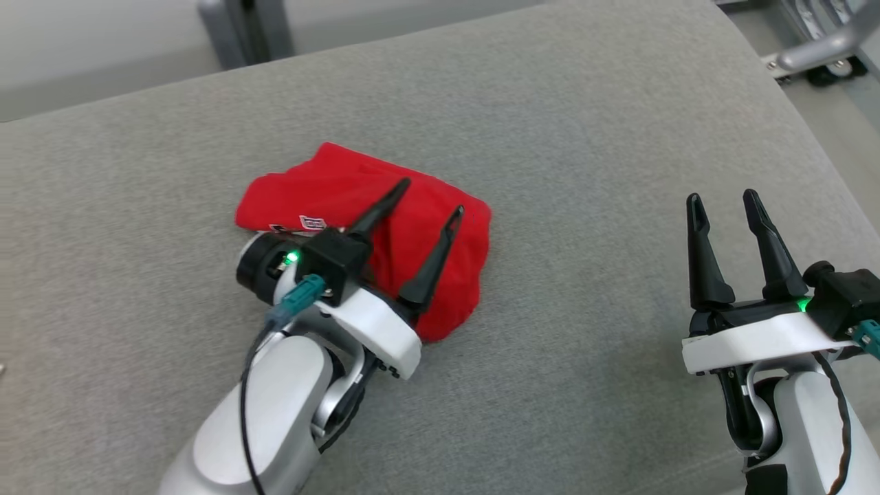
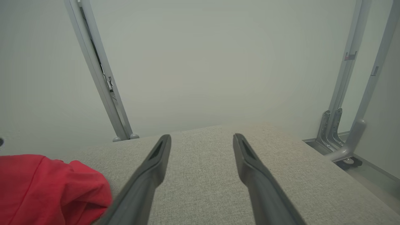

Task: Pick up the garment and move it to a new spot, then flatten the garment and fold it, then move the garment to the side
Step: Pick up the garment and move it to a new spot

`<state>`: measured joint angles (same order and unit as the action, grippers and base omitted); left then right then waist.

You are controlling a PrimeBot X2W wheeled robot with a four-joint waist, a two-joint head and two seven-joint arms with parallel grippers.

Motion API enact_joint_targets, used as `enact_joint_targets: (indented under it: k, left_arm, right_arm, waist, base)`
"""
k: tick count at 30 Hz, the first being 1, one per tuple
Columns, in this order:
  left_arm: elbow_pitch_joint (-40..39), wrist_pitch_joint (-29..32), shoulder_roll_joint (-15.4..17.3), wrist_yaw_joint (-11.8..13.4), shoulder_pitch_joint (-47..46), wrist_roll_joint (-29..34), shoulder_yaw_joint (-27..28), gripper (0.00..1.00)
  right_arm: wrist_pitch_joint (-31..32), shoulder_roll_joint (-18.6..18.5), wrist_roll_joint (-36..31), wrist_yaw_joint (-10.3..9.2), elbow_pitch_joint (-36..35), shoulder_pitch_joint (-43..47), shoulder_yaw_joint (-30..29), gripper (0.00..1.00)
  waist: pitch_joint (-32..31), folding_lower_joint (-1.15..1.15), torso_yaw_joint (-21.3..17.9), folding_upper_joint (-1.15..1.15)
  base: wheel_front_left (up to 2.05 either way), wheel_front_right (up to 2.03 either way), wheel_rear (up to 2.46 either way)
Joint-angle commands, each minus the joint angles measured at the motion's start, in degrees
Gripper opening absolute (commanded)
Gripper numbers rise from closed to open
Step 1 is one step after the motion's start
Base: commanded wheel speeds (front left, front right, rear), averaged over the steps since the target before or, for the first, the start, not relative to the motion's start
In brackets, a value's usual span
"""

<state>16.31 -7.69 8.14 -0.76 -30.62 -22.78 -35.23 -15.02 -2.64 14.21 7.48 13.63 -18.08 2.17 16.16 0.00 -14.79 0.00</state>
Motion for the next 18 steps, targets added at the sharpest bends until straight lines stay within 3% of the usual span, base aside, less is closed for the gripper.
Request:
enact_joint_targets:
  k: [1,13,18]
  left_arm:
    - [-1.56,-0.83,0.9,0.92,0.99,-0.31,1.18,1.0]
    - [-9.08,-3.91,8.41,9.91,8.79,-4.29,13.81,1.0]
    - [-9.77,-4.42,11.44,12.09,11.94,-5.4,18.02,1.0]
  right_arm:
    - [-0.33,-0.39,-0.22,0.03,-0.2,0.93,-0.26,1.0]
    - [-0.29,-0.41,-2.25,0.03,0.11,1.04,0.65,1.0]
    - [-0.27,-0.41,-2.88,0.03,0.33,1.3,1.19,1.0]
  waist:
    - [-1.24,0.0,2.07,0.0]
    - [-4.49,0.0,8.85,0.0]
    - [-5.49,0.0,10.1,0.0]
  base:
    - [0.0,0.0,0.0]
    - [0.0,0.0,0.0]
    - [0.0,0.0,0.0]
